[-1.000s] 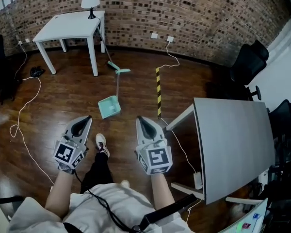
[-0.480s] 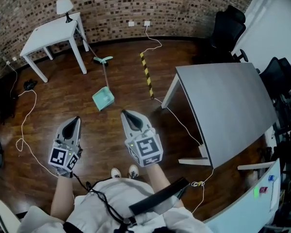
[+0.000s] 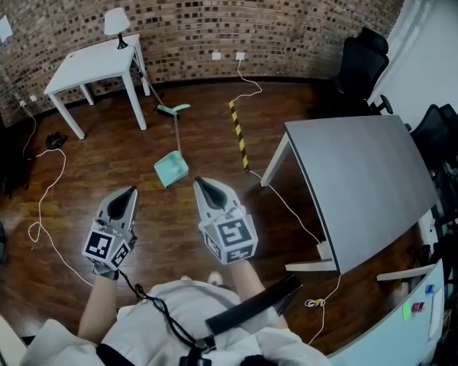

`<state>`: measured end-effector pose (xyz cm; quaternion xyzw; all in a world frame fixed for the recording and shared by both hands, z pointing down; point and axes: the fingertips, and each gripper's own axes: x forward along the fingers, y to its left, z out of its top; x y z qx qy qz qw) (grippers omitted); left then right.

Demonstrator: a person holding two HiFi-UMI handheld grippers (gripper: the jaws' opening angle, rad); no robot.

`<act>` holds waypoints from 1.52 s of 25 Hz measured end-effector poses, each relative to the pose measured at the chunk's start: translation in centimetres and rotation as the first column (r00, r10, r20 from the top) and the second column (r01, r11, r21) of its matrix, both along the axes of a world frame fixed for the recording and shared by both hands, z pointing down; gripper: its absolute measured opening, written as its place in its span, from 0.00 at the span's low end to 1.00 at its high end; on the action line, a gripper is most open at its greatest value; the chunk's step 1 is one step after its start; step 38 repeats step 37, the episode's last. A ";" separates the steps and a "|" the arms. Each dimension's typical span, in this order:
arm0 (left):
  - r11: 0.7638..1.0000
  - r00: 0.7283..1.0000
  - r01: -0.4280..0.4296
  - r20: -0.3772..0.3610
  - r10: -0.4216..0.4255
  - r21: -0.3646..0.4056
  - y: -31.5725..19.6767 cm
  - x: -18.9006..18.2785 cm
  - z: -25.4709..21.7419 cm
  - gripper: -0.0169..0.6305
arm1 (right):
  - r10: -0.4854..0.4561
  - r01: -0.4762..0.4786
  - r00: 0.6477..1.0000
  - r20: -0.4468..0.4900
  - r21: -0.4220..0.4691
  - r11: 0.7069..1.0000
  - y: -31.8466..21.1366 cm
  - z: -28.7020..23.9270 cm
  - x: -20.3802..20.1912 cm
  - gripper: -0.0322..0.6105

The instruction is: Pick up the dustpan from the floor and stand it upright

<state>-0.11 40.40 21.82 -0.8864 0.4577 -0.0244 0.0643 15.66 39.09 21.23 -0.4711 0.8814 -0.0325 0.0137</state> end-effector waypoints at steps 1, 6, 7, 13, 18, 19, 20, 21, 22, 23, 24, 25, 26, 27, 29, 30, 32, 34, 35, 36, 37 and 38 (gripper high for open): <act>1.000 1.000 -0.002 0.000 0.002 0.000 0.0 0.0 0.0 0.05 | -0.001 0.001 1.000 -0.002 0.000 1.000 0.0 0.0 -0.2 0.02; 1.000 1.000 -0.010 -0.011 0.010 0.003 -0.3 -0.1 0.1 0.05 | -0.001 0.001 1.000 -0.027 -0.005 1.000 -0.1 0.1 -0.8 0.02; 1.000 1.000 -0.014 -0.011 0.014 0.004 -0.3 0.0 0.1 0.05 | 0.002 -0.002 1.000 -0.029 -0.007 1.000 -0.2 0.2 -0.8 0.02; 1.000 0.999 -0.030 -0.010 0.030 0.005 -0.2 0.2 0.4 0.05 | 0.015 -0.014 0.999 -0.042 0.006 1.000 -0.1 0.2 -0.8 0.02; 1.000 1.000 -0.029 -0.008 0.029 0.008 -0.1 0.3 0.3 0.05 | 0.020 -0.019 0.999 -0.044 0.015 1.000 0.0 0.1 -0.5 0.02; 1.000 1.000 -0.029 -0.009 0.029 0.009 -0.1 0.2 0.2 0.05 | 0.020 -0.020 0.999 -0.044 0.016 1.000 0.0 0.0 -0.5 0.02; 1.000 1.000 -0.028 -0.009 0.029 0.009 -0.1 0.1 0.2 0.05 | 0.021 -0.020 0.999 -0.044 0.017 1.000 0.1 -0.1 -0.5 0.02; 1.000 1.000 -0.029 -0.010 0.029 0.009 -0.1 0.0 0.2 0.05 | 0.022 -0.021 0.999 -0.045 0.017 1.000 0.1 -0.1 -0.6 0.02; 1.000 1.000 -0.029 -0.010 0.029 0.008 -0.1 0.0 0.2 0.05 | 0.024 -0.023 0.999 -0.046 0.016 1.000 0.1 -0.1 -0.6 0.02; 1.000 1.000 -0.028 -0.010 0.028 0.005 -0.1 -0.1 0.3 0.05 | 0.026 -0.025 0.999 -0.047 0.015 1.000 0.1 -0.1 -0.6 0.02; 1.000 1.000 -0.028 -0.010 0.028 0.003 -0.1 -0.1 0.4 0.05 | 0.028 -0.027 0.998 -0.048 0.016 1.000 0.1 -0.1 -0.5 0.02; 1.000 1.000 -0.028 -0.009 0.028 0.001 -0.1 0.0 0.5 0.05 | 0.030 -0.029 0.998 -0.049 0.017 0.999 0.1 -0.1 -0.5 0.02; 1.000 1.000 -0.029 -0.008 0.029 0.001 -0.1 0.0 0.5 0.05 | 0.032 -0.031 0.998 -0.049 0.019 0.999 0.1 -0.1 -0.4 0.02; 1.000 1.000 -0.030 -0.008 0.030 0.002 -0.1 0.1 0.5 0.05 | 0.033 -0.032 0.998 -0.048 0.021 0.999 0.0 0.0 -0.3 0.02; 0.999 0.999 -0.033 -0.006 0.033 0.005 -0.2 0.3 0.4 0.05 | 0.036 -0.035 0.998 -0.048 0.021 0.999 0.0 0.0 -0.2 0.02; 0.999 0.999 -0.034 -0.005 0.035 0.006 -0.2 0.3 0.4 0.05 | 0.037 -0.036 0.998 -0.049 0.020 0.999 0.0 0.0 -0.1 0.02; 0.999 0.999 -0.037 -0.004 0.037 0.007 -0.1 0.5 0.4 0.05 | 0.040 -0.039 0.998 -0.048 0.020 0.999 0.1 0.0 0.1 0.02; 0.999 0.999 -0.036 -0.005 0.036 0.008 0.1 0.6 0.3 0.05 | 0.040 -0.039 0.998 -0.047 0.022 0.999 0.3 0.0 0.3 0.02; 0.999 0.999 -0.034 -0.005 0.034 0.009 0.2 0.7 0.3 0.05 | 0.039 -0.038 0.998 -0.047 0.023 0.999 0.5 -0.1 0.4 0.02; 0.999 0.999 -0.033 -0.006 0.033 0.010 0.4 0.8 0.2 0.05 | 0.038 -0.037 0.998 -0.046 0.025 0.999 0.7 -0.1 0.5 0.02; 0.999 0.999 -0.032 -0.006 0.032 0.011 0.5 0.9 0.2 0.05 | 0.037 -0.035 0.998 -0.046 0.027 0.999 0.8 -0.2 0.5 0.02; 0.999 0.999 -0.032 -0.006 0.032 0.011 0.5 0.9 0.2 0.05 | 0.037 -0.035 0.998 -0.046 0.027 0.999 0.8 -0.2 0.5 0.02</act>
